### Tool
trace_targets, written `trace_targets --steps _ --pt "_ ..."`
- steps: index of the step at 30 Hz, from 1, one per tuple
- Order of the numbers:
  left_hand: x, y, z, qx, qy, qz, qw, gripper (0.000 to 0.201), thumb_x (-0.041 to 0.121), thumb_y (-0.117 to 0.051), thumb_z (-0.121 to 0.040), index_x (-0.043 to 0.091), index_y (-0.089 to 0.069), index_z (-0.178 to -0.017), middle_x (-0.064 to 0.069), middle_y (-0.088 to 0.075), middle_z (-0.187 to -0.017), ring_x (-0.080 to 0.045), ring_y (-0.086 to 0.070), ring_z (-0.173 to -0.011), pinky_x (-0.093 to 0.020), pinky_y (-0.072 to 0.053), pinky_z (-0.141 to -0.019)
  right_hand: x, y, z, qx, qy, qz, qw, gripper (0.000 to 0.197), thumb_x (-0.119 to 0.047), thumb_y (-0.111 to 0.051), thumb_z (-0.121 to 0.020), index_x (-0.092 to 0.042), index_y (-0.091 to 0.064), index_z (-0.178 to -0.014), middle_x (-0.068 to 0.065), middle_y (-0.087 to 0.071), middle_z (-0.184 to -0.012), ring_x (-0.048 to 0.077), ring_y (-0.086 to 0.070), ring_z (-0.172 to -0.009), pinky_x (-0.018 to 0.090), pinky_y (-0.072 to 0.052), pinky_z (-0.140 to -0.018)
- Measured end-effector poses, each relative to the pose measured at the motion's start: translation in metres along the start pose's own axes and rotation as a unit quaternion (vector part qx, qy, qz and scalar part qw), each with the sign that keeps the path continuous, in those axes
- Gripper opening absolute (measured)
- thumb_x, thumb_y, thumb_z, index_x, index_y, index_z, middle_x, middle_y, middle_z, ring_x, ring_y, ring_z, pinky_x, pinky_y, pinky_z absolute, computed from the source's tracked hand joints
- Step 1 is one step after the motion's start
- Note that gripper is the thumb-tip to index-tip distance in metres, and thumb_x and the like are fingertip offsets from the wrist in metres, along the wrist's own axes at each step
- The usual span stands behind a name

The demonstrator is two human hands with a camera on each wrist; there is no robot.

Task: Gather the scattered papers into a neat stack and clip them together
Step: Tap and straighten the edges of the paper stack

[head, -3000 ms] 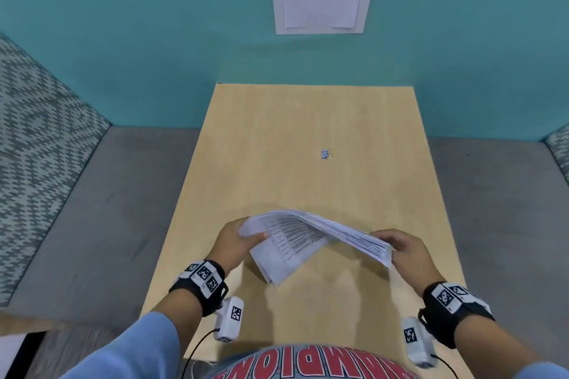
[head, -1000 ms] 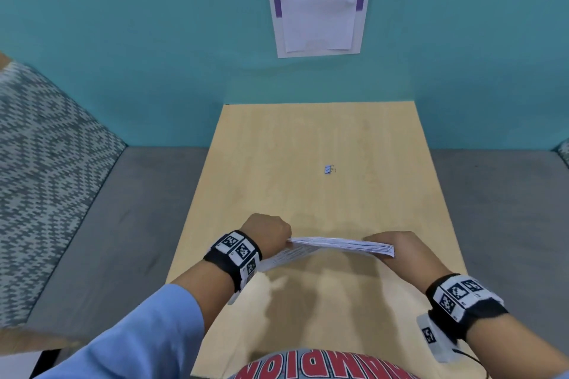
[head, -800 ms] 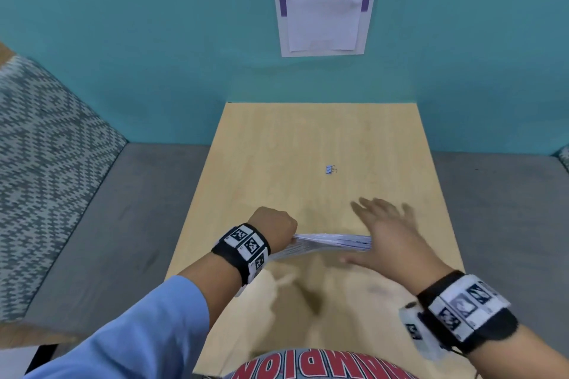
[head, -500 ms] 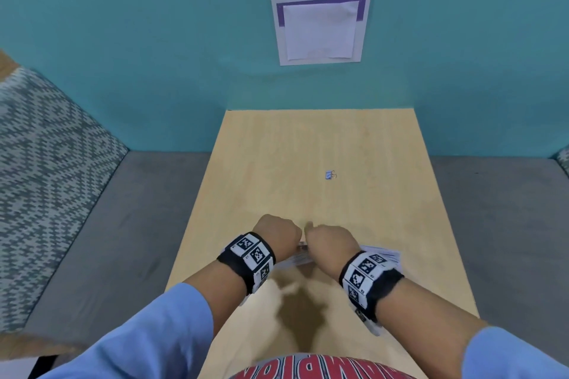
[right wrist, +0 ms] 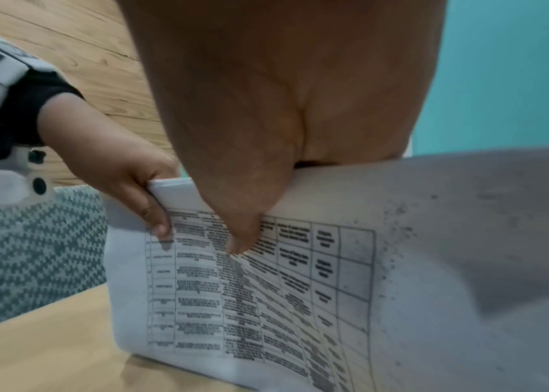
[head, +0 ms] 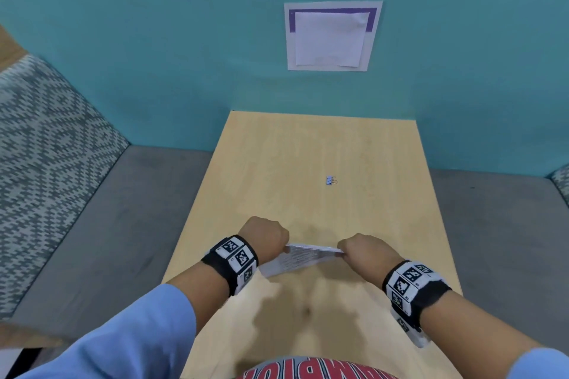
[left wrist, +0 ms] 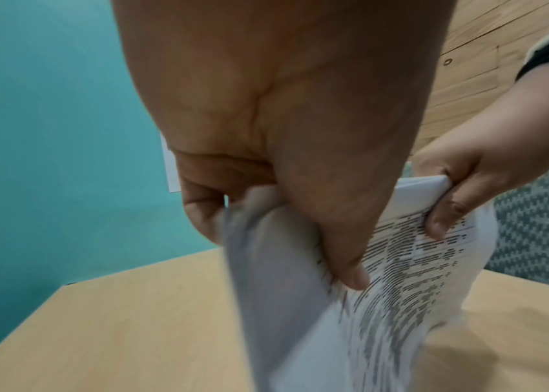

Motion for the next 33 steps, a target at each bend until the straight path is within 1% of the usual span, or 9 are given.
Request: trace_targets --steps 7,10,15,17,20,24,28,31,33 --pt "-0.037 -0.010 0.014 -0.007 0.013 0.022 1.000 0.046 0.047 -0.042 -0.111 0.013 -0.072 -0.107 0.003 -0.046 -0.070 -0.028 -0.054 -0.075 -0.033 -0.041 -0.066 0.018 0.012 0.010 -0.010 -0.008 0.008 1.000 0.015 -0.009 -0.045 -0.095 -0.019 -0.053 -0.088 0.003 -0.053 -0.079 0.028 -0.052 -0.072 0.028 -0.027 -0.050" --pt "-0.031 0.003 0.024 -0.007 -0.015 -0.008 1.000 0.040 0.038 -0.044 -0.112 0.010 -0.072 -0.109 -0.007 -0.063 -0.086 -0.028 -0.052 -0.074 -0.034 -0.040 -0.067 0.021 0.018 0.014 -0.014 -0.024 0.006 1.000 0.016 -0.010 -0.046 -0.094 -0.019 -0.059 -0.090 0.004 -0.059 -0.086 0.028 -0.053 -0.072 0.033 -0.036 -0.057" --pt "-0.011 0.041 0.038 0.006 -0.041 -0.050 0.998 0.033 0.032 -0.048 -0.112 0.009 -0.072 -0.110 -0.010 -0.073 -0.098 -0.028 -0.053 -0.073 -0.033 -0.040 -0.067 -0.017 0.039 0.019 0.058 0.035 -0.038 0.997 0.034 -0.037 -0.056 -0.098 -0.023 -0.055 -0.129 0.005 -0.071 -0.107 0.029 -0.070 -0.093 0.034 -0.048 -0.065" --pt "-0.002 0.054 0.041 0.014 -0.031 -0.068 0.997 0.028 0.026 -0.049 -0.111 0.011 -0.072 -0.107 -0.004 -0.067 -0.085 -0.027 -0.053 -0.069 -0.030 -0.036 -0.060 -0.040 0.048 0.017 0.068 0.047 -0.069 0.994 0.043 -0.027 -0.056 -0.097 -0.020 -0.054 -0.139 0.009 -0.073 -0.110 0.032 -0.072 -0.095 0.037 -0.053 -0.068" --pt "0.002 0.067 0.047 0.029 -0.004 -0.061 0.998 0.024 0.021 -0.049 -0.109 0.016 -0.063 -0.091 0.000 -0.061 -0.078 -0.024 -0.052 -0.066 -0.026 -0.027 -0.053 -0.056 0.053 0.012 0.051 0.050 -0.087 0.994 0.020 -0.004 -0.050 -0.090 -0.019 -0.064 -0.093 0.009 -0.065 -0.083 0.034 -0.066 -0.076 0.033 -0.041 -0.052" --pt "-0.020 0.063 0.052 0.139 0.029 0.122 0.982 0.025 0.030 -0.049 -0.105 0.021 -0.061 -0.086 0.000 -0.063 -0.083 -0.024 -0.060 -0.079 -0.030 -0.041 -0.065 -0.035 0.059 0.022 0.066 0.055 -0.151 0.985 0.023 -0.003 -0.050 -0.093 -0.020 -0.055 -0.078 0.003 -0.056 -0.070 0.023 -0.048 -0.065 0.024 -0.026 -0.048" --pt "-0.044 0.027 0.061 0.156 0.001 0.480 0.863 0.027 0.055 -0.071 -0.094 0.031 -0.069 -0.106 0.014 -0.068 -0.100 -0.009 -0.065 -0.094 -0.031 -0.053 -0.082 0.002 0.067 0.047 0.150 0.092 -0.339 0.924 0.027 -0.018 -0.053 -0.102 -0.026 -0.066 -0.080 -0.007 -0.069 -0.070 0.015 -0.063 -0.064 0.021 -0.037 -0.056" --pt "-0.041 0.006 0.065 0.167 -0.010 0.669 0.724 0.038 0.032 -0.093 -0.080 0.027 -0.068 -0.109 0.000 -0.075 -0.106 -0.008 -0.068 -0.095 -0.028 -0.054 -0.088 0.012 0.061 0.067 0.180 0.086 -0.433 0.879 0.026 -0.043 -0.058 -0.103 -0.031 -0.072 -0.085 -0.010 -0.068 -0.067 0.001 -0.055 -0.059 0.025 -0.043 -0.062" --pt "-0.037 0.005 0.063 0.179 -0.009 0.746 0.641 0.051 0.016 -0.094 -0.078 0.026 -0.067 -0.121 -0.006 -0.078 -0.109 -0.012 -0.071 -0.099 -0.029 -0.057 -0.089 0.011 0.051 0.077 0.177 0.077 -0.479 0.856 0.044 -0.056 -0.058 -0.096 -0.016 -0.074 -0.087 -0.013 -0.063 -0.067 0.004 -0.053 -0.062 0.025 -0.043 -0.063"
Point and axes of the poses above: each hand's wrist, its own z-axis away from the middle knuckle, its own y-axis out of the back of the hand, x = y × z, the point moved 2 cm from there along -z, towards the middle knuckle
